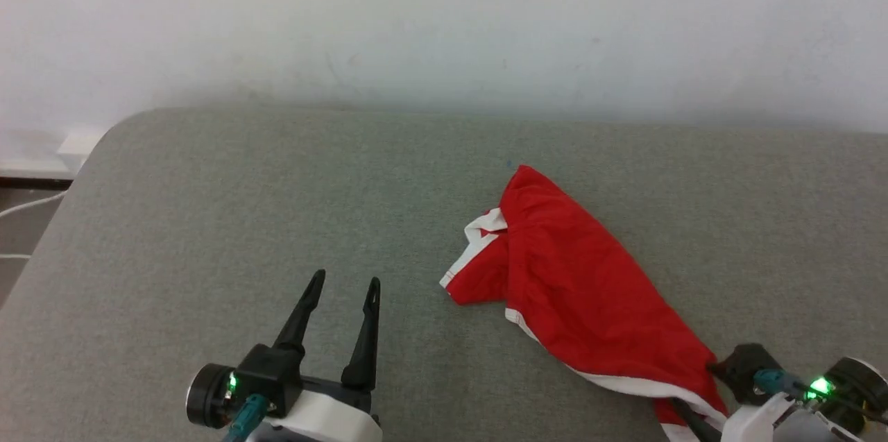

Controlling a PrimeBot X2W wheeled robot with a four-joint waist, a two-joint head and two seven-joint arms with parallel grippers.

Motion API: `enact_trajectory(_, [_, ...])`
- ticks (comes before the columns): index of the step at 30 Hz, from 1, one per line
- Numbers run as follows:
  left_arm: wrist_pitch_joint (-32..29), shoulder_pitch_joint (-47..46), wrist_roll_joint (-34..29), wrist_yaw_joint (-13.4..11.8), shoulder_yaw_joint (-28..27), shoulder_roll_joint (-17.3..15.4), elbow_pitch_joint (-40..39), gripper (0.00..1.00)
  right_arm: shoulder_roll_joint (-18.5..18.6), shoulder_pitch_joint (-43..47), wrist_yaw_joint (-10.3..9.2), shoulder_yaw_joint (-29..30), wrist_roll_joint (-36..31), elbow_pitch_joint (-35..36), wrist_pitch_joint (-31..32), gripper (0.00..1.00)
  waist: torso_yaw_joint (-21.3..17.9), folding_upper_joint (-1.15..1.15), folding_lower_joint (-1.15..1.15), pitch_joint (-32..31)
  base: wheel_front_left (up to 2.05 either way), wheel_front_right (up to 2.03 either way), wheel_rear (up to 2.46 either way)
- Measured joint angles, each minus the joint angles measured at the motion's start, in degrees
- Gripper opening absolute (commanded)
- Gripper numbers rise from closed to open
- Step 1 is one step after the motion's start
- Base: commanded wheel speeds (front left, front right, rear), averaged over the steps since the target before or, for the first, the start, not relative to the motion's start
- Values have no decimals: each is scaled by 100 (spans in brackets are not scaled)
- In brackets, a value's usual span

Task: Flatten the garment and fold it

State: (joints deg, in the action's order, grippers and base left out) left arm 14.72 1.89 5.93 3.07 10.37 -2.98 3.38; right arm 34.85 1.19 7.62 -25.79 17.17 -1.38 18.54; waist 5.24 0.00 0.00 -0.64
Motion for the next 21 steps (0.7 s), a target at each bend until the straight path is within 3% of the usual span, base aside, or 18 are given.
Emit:
enact_trajectory(5, [0, -1, 23, 40, 52, 1, 42, 100, -358, -2, -1, 426, 619, 501, -480, 100, -218, 0, 0, -31, 0, 0, 0])
enact_trajectory(11, [-53, -19, 274, 191, 390, -1, 397, 100, -1255, 83, -1, 1875, 653, 790, -1452, 100, -488, 0, 0, -2, 0, 0, 0])
enact_trajectory(16, [-1005, -366, 482, 346, 910, 3, 762, 100, -2192, 319, -7, 2949, -13, 667, -1941, 100, -662, 0, 0, 142, 0, 0, 0])
enact_trajectory(21, [-2309, -887, 737, 353, 1012, -11, 1001, 100, -2707, 319, -7, 3173, -397, 670, -2120, 100, -838, 0, 1, 346, 0, 0, 0])
